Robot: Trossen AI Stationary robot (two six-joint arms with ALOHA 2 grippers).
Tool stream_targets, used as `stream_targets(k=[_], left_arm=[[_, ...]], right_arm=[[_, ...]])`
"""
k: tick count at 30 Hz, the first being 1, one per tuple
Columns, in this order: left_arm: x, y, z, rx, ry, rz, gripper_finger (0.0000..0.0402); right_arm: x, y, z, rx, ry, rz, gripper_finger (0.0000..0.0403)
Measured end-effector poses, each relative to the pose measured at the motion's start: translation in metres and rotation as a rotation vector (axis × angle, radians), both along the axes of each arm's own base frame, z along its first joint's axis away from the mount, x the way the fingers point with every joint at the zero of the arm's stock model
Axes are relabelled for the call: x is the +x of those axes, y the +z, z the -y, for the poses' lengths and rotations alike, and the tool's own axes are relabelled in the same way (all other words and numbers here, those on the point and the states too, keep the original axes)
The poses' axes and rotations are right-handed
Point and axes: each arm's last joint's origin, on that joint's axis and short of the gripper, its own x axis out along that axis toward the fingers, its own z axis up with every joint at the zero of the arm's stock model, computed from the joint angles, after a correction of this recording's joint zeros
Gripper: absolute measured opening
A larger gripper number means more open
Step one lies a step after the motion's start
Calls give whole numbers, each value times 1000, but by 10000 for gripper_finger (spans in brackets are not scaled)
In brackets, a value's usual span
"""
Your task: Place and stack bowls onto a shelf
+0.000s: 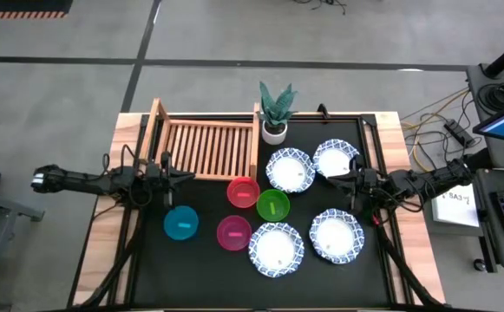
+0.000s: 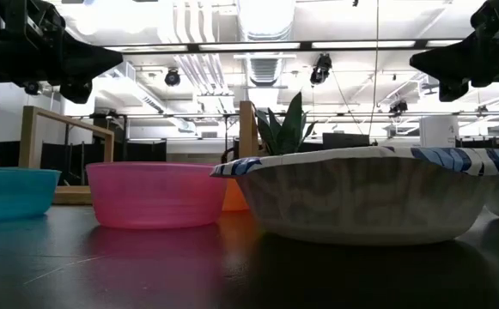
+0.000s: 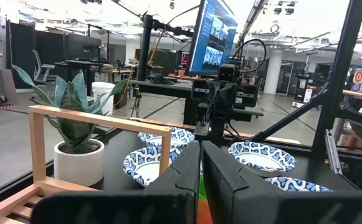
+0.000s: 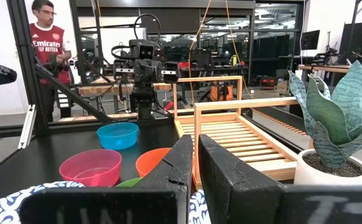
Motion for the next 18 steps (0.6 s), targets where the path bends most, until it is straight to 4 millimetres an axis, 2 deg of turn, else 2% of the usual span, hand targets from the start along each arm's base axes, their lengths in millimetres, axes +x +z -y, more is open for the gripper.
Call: stream_targets(k=[15, 17, 18], left_arm=[[0, 0, 0, -1, 0, 2, 0], [0, 2, 0, -55, -9, 30, 0], [-1, 3, 0, -141, -25, 62, 0]], right_arm=[[-1, 6, 0, 16, 0, 57, 18], [-1, 6, 0, 18, 0, 65, 18], [-1, 8, 0, 22, 0, 81, 18]])
